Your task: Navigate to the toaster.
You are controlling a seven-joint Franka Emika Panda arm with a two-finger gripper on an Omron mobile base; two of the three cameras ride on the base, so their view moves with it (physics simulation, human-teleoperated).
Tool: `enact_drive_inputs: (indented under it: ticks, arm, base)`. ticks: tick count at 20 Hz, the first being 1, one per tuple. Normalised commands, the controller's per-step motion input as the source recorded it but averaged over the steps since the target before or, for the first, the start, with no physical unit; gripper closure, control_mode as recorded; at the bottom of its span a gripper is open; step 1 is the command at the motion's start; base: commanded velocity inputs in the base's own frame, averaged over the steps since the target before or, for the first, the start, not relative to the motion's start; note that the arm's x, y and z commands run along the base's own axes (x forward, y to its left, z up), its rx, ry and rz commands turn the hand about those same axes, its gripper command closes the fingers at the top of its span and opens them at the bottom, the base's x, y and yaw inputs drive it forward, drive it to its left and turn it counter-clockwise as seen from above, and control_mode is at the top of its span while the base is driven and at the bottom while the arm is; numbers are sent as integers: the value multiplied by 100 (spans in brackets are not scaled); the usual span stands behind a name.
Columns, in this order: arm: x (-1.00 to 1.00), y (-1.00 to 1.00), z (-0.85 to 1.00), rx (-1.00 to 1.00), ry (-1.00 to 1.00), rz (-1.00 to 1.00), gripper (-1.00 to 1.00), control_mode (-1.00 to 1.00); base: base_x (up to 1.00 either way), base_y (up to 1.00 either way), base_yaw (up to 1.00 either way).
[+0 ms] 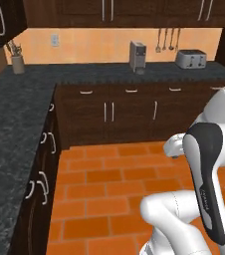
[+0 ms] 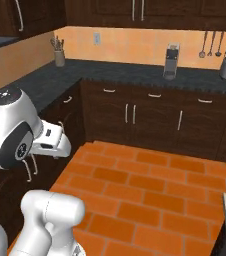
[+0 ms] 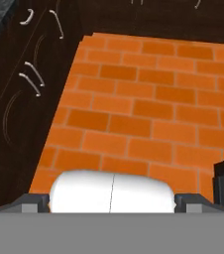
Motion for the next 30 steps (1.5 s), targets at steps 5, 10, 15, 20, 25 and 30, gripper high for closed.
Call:
enact_drive_inputs:
  ticks: [5,10,15,20,25,30]
  arm:
    - [0,0,0,0,0,0,-100,100]
    - [0,0,0,0,0,0,-100,100]
    - [0,0,0,0,0,0,-100,100]
    - [0,0,0,0,0,0,-100,100]
    - [0,0,0,0,0,0,-100,100]
    - [0,0,0,0,0,0,-100,100]
  base:
    - [100,13,-7]
    - [100,13,-6]
    - [100,9,-5]
    - [100,0,-4]
    - [100,-32,-8]
    - [100,-100,-12]
